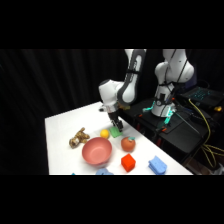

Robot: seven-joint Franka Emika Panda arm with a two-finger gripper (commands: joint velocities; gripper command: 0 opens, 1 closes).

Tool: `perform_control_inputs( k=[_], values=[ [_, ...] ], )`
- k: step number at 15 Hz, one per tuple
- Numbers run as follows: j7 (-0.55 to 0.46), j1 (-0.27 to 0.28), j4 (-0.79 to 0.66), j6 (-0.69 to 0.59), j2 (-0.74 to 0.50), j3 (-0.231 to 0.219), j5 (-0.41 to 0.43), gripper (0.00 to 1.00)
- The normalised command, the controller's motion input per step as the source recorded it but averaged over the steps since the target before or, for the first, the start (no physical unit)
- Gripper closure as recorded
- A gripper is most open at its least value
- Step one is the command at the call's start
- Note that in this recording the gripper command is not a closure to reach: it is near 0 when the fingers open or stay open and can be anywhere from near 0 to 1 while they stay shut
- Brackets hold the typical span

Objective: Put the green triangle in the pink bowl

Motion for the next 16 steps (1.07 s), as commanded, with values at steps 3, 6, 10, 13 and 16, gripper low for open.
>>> perform_control_inputs(
  k=[3,6,10,13,16],
  values=[
    [-0.34,-0.191,0.22,0.12,0.28,0.19,0.179,0.0],
    [-0.3,-0.176,0.24,0.1,0.28,0.163,0.154,0.0],
    [-0.21,-0.117,0.24,0.06,0.22,0.135,0.102,1.0],
    [-0.15,-0.066,0.19,0.03,0.1,0.113,0.066,1.0],
    [-0.1,-0.025,0.1,0.02,-0.02,0.055,0.029,1.0]
  ],
)
